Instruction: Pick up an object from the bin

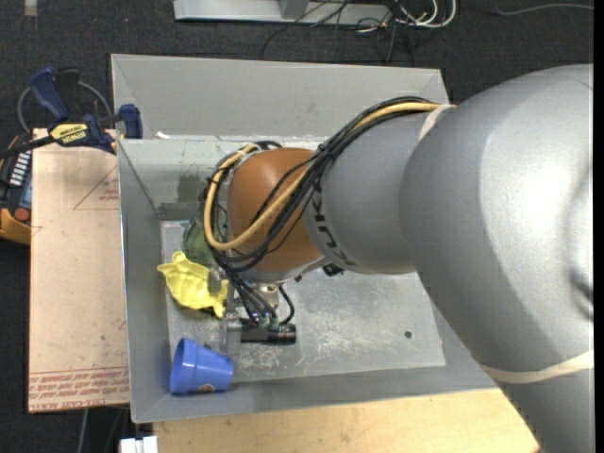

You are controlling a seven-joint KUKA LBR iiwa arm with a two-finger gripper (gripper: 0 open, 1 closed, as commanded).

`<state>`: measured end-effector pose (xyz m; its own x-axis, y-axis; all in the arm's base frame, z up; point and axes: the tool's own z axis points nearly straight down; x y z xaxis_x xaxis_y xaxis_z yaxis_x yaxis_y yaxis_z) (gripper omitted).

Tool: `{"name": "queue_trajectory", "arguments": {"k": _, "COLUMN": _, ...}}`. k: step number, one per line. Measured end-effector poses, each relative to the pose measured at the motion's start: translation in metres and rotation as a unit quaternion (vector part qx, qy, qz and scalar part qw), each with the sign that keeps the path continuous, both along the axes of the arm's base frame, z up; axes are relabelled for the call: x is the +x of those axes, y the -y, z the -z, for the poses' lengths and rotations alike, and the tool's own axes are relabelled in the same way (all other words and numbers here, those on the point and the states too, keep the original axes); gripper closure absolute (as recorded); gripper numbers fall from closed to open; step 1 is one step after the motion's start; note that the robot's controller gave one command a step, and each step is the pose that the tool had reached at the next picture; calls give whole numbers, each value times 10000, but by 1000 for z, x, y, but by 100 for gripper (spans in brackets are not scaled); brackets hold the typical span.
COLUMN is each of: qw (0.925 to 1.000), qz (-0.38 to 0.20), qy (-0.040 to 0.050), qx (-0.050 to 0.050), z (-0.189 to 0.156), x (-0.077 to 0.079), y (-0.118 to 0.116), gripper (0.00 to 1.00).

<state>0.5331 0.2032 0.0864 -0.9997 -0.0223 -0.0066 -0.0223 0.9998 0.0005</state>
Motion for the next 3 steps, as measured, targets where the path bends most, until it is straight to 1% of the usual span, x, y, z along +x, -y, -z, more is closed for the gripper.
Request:
{"name": "queue_trajectory", "arguments": {"k": 1, "qw": 9973, "qz": 736, "qy": -25, "qx": 12, "z": -54, "x": -8, "y": 11, "gripper": 0}}
{"name": "queue_trajectory", "arguments": {"k": 2, "qw": 9922, "qz": 1246, "qy": 53, "qx": 32, "z": -15, "x": 5, "y": -23, "gripper": 0}}
{"name": "queue_trajectory", "arguments": {"k": 3, "qw": 9904, "qz": 1380, "qy": 21, "qx": 29, "z": 15, "x": 10, "y": -14, "gripper": 0}}
